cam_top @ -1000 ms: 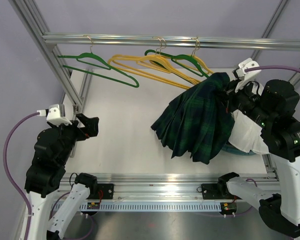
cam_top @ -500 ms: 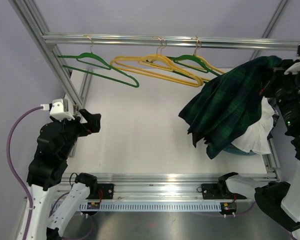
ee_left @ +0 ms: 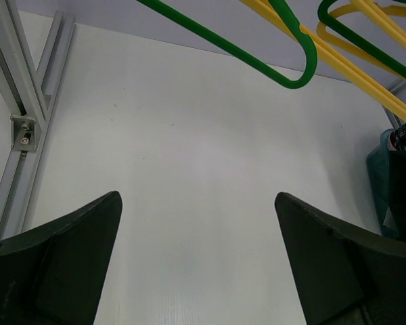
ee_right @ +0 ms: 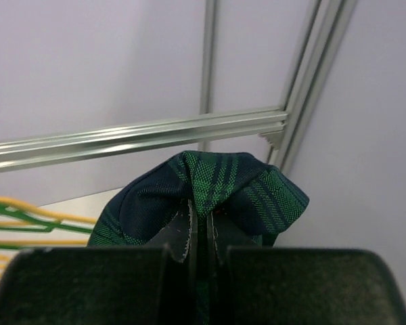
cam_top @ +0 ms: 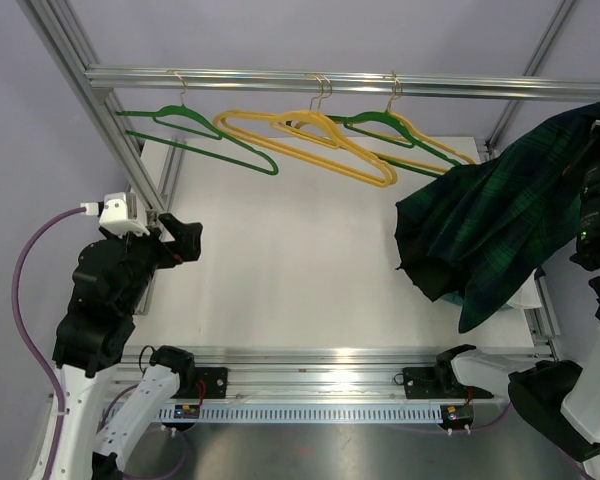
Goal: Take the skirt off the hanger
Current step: Place the skirt into the basket
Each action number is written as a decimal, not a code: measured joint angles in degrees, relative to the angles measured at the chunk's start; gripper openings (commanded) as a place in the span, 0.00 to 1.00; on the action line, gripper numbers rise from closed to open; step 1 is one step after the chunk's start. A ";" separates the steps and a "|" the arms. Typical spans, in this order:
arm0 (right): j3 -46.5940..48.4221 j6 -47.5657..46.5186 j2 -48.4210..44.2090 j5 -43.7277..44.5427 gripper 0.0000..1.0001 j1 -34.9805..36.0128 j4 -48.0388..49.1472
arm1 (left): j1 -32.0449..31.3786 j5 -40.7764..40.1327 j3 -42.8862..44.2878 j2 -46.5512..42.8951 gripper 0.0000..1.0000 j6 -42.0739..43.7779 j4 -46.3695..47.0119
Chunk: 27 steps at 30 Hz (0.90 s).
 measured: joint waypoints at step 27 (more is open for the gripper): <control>-38.56 -2.43 5.57 -19.78 0.00 -40.22 12.57 | 0.00 3.17 -3.23 -2.49 0.99 -1.64 1.20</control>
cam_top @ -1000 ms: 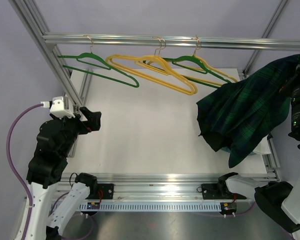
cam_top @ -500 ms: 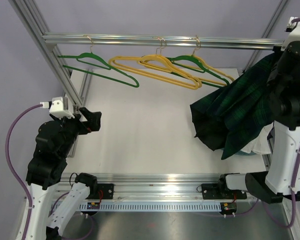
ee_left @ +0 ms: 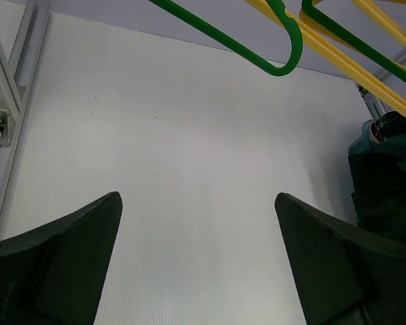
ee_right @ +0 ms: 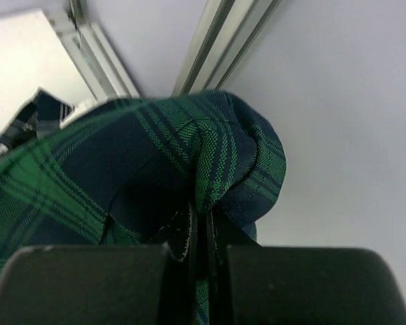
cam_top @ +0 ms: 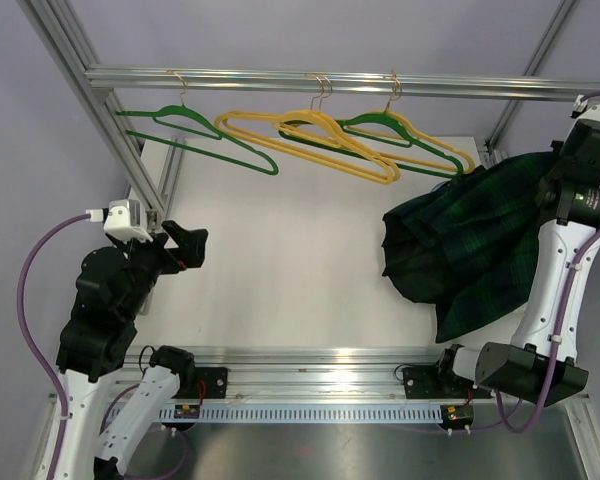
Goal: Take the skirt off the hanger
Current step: Place the skirt into the basket
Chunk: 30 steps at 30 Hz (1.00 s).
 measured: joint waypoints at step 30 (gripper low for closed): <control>-25.88 -5.03 11.58 -21.57 0.48 -2.69 17.18 | 0.00 0.87 -1.92 -1.18 0.99 -1.40 0.20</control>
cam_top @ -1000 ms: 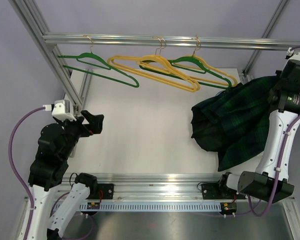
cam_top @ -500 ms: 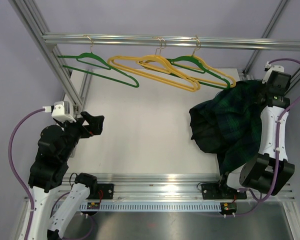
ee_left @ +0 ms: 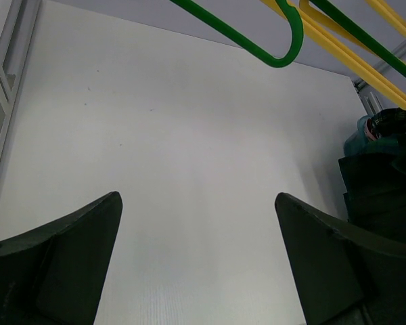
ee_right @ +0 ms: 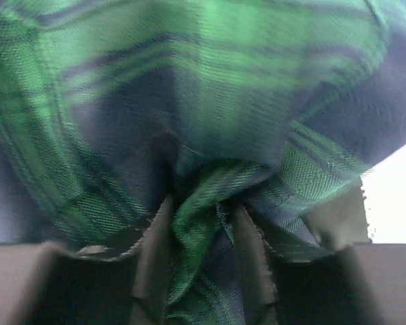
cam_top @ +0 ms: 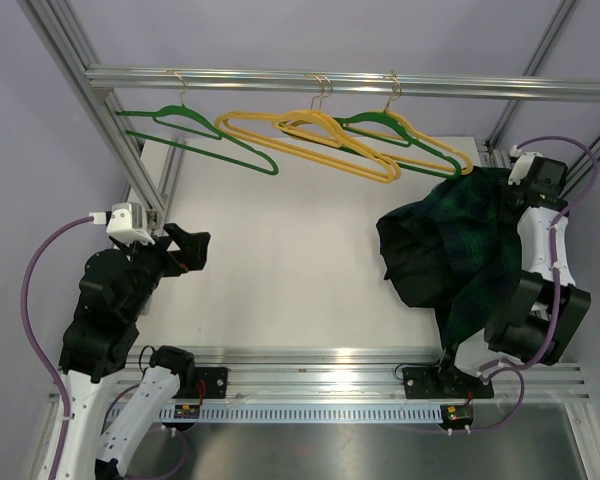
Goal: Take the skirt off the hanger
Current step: Place the skirt into the basket
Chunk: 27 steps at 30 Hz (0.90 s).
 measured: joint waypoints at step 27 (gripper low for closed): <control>25.77 -29.73 -8.63 -37.18 1.00 -4.22 -43.39 | 0.00 0.98 0.74 1.42 0.99 1.75 -0.85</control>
